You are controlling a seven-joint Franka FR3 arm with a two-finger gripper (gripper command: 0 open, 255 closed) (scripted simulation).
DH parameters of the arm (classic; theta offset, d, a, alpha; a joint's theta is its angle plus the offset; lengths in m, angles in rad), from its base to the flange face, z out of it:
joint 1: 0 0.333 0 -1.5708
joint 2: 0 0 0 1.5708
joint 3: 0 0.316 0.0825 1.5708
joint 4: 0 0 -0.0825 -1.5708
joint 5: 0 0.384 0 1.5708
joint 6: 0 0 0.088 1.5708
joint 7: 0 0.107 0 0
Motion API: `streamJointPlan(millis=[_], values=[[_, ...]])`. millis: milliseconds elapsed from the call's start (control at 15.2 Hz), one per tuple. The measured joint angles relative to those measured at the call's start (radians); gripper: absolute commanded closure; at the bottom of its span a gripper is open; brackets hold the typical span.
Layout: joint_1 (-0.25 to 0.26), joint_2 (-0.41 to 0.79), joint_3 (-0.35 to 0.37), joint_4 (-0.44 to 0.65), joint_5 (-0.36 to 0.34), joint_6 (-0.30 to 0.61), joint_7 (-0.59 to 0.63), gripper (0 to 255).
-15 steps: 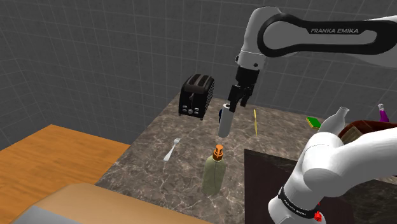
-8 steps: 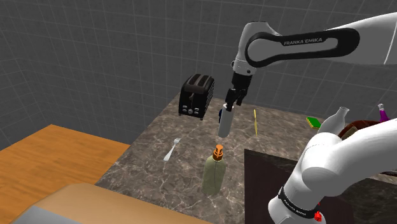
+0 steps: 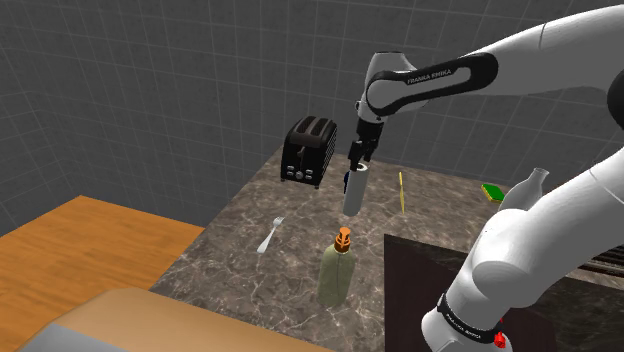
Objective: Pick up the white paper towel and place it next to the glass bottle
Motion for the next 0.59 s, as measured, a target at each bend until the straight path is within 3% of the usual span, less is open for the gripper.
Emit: streamJointPlan(millis=[330, 594], values=[[-0.014, 0.142, -0.051, 0.074, -0.011, 0.095, -0.081, 0], [-0.015, 0.177, -0.059, 0.061, -0.008, 0.146, -0.092, 0]])
